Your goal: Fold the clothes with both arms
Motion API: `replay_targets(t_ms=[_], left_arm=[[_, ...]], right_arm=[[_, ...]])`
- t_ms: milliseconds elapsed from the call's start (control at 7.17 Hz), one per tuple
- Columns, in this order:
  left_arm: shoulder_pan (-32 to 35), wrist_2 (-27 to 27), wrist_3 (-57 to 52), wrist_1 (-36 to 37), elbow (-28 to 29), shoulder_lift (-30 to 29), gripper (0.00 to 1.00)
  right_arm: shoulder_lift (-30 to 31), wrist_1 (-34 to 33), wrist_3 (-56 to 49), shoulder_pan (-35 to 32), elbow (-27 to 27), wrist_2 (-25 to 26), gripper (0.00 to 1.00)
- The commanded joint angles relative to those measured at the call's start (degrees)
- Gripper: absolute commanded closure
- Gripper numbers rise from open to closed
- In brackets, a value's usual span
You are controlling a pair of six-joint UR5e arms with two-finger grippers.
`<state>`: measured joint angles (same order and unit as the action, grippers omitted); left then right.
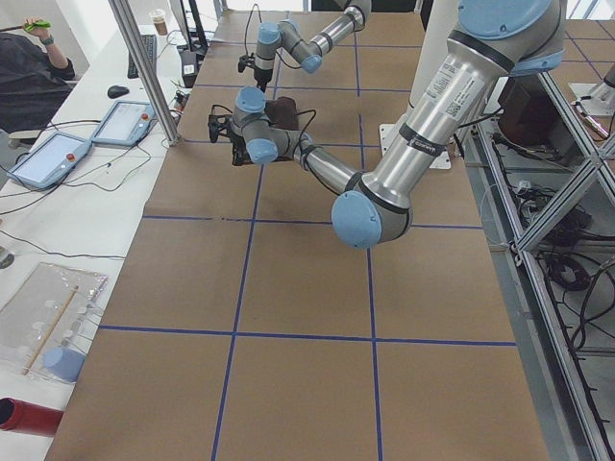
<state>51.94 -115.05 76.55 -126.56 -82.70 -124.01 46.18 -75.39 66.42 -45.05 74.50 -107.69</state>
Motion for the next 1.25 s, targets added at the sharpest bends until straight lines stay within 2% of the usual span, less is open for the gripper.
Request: replay_targets(t_ms=[0, 139, 279, 418, 697, 837, 976, 1115], left_arm=[[0.0, 0.0, 0.2, 0.0, -0.1, -0.1, 0.10], [0.0, 0.0, 0.2, 0.0, -0.4, -0.2, 0.10], [0.0, 0.0, 0.2, 0.1, -0.7, -0.1, 0.10], [-0.1, 0.0, 0.2, 0.1, -0.8, -0.1, 0.09], [-0.2, 0.1, 0.2, 0.1, -0.6, -0.1, 0.07], [0.0, 0.1, -0.1, -0.1, -0.8, 0.2, 0.07], [1.2, -0.3, -0.9, 0.0, -3.5, 2.6, 0.00], [3.4, -2.8, -5.7, 0.1, -8.2, 8.2, 0.00]], right_arm=[[-5.6, 4.2, -1.6, -1.7, -9.0, 1.3, 1.00], [-6.1, 13.0, -1.6, -1.7, -16.2, 2.6, 1.00], [-6.2, 13.8, -1.7, -2.7, -17.2, 2.9, 0.81], [-6.2, 13.7, -2.2, -3.9, -17.7, 3.2, 0.01], [-6.3, 13.5, -6.0, -5.9, -17.9, 2.3, 0.00], [-6.0, 12.8, -7.4, -7.8, -17.0, -2.6, 0.00], [-2.1, 7.7, -8.4, -10.6, -10.4, -8.5, 0.00], [2.5, -1.3, -15.4, -12.8, -1.8, -9.3, 0.00]])
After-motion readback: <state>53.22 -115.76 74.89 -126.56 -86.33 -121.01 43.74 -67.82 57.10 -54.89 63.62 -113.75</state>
